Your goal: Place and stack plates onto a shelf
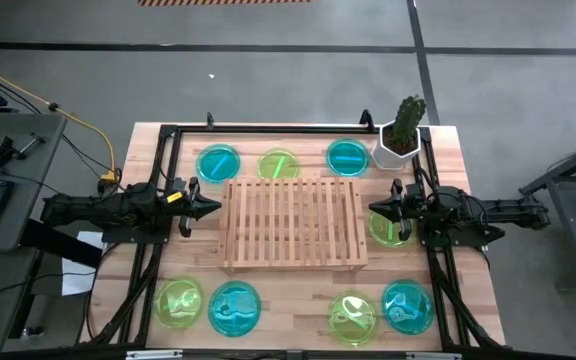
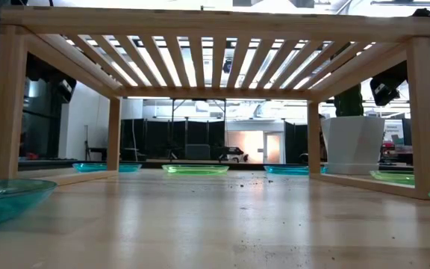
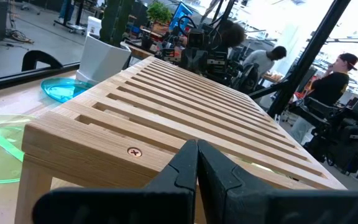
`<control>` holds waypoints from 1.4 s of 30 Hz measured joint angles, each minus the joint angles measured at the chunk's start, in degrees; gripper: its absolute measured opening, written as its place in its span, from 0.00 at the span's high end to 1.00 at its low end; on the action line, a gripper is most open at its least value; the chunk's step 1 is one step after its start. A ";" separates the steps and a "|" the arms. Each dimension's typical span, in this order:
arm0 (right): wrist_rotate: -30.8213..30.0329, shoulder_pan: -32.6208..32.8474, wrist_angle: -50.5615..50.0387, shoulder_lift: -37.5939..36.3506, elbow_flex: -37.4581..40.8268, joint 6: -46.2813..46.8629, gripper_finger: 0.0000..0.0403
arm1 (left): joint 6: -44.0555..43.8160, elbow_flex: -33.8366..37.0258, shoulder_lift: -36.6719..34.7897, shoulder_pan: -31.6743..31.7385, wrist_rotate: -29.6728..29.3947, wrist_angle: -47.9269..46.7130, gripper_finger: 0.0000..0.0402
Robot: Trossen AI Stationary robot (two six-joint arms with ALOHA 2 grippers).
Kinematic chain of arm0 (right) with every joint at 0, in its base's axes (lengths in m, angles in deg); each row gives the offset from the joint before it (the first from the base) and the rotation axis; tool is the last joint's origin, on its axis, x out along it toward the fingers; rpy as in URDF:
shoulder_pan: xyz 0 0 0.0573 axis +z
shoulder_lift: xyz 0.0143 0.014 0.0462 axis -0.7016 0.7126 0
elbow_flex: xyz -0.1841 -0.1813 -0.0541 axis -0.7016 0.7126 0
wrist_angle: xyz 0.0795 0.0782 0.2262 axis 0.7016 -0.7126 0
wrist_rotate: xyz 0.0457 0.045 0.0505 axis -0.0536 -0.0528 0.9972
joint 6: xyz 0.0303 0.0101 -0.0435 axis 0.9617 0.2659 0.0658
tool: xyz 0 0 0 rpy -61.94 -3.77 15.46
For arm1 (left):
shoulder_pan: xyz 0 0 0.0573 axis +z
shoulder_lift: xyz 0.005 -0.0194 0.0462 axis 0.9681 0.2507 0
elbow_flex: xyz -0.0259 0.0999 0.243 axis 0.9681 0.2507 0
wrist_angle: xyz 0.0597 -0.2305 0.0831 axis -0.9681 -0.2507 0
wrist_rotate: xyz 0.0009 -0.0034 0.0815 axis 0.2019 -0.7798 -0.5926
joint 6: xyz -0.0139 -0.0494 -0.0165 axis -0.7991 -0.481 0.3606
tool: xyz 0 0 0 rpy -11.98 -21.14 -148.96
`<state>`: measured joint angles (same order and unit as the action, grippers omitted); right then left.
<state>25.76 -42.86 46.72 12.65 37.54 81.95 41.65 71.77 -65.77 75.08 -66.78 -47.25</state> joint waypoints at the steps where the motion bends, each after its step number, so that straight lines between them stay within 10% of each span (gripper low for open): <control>1: 0.02 0.01 0.00 0.00 0.00 0.00 1.00 | 0.02 0.00 0.00 0.00 -0.02 0.00 1.00; 36: 0.00 0.02 0.06 0.00 0.00 0.06 1.00 | 0.02 0.00 -0.02 0.00 0.00 0.00 1.00; 42: -3.02 -0.11 13.34 0.00 0.00 17.17 1.00 | 0.00 0.00 -0.01 -0.01 0.00 0.00 1.00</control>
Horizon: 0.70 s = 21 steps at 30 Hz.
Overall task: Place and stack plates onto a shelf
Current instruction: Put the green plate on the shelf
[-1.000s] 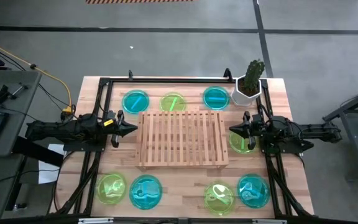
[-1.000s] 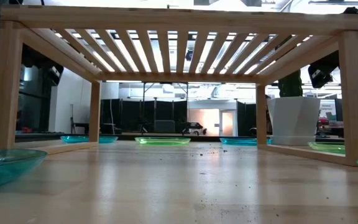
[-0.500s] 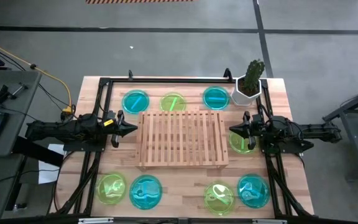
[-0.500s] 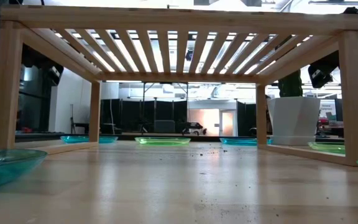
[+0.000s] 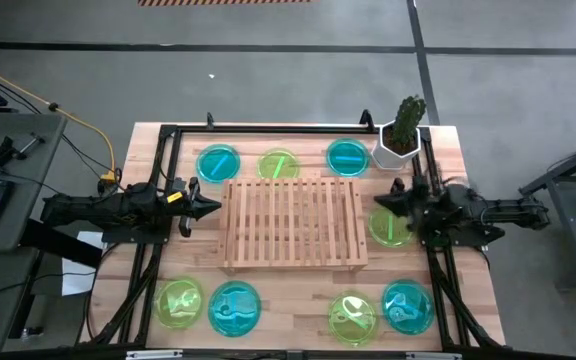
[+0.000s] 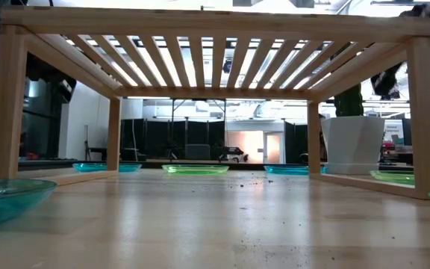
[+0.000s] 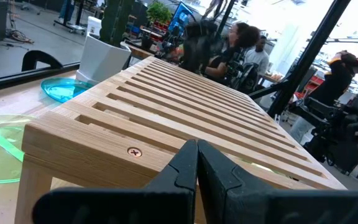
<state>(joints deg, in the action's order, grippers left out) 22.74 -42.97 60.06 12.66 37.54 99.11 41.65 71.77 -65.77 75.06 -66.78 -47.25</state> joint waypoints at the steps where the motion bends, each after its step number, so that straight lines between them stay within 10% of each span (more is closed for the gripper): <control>1: -1.96 -0.09 3.78 0.00 0.00 3.42 1.00 | 0.02 0.00 0.00 0.01 0.00 0.00 1.00; 8: -13.68 -0.09 18.14 0.66 -5.24 1.09 1.00 | 0.01 0.00 -0.01 0.02 -0.02 0.00 1.00; 13: -22.16 -0.11 -15.78 6.75 -22.98 -1.34 0.95 | 0.01 0.00 0.00 0.02 0.00 0.00 1.00; 21: -28.72 -0.10 -63.05 23.24 -44.86 24.68 0.70 | 0.02 0.00 0.01 0.01 0.00 0.00 1.00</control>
<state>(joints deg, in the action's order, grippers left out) -5.98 -43.07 -2.99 35.90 -7.32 123.80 41.67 71.77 -65.77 75.08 -66.78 -47.25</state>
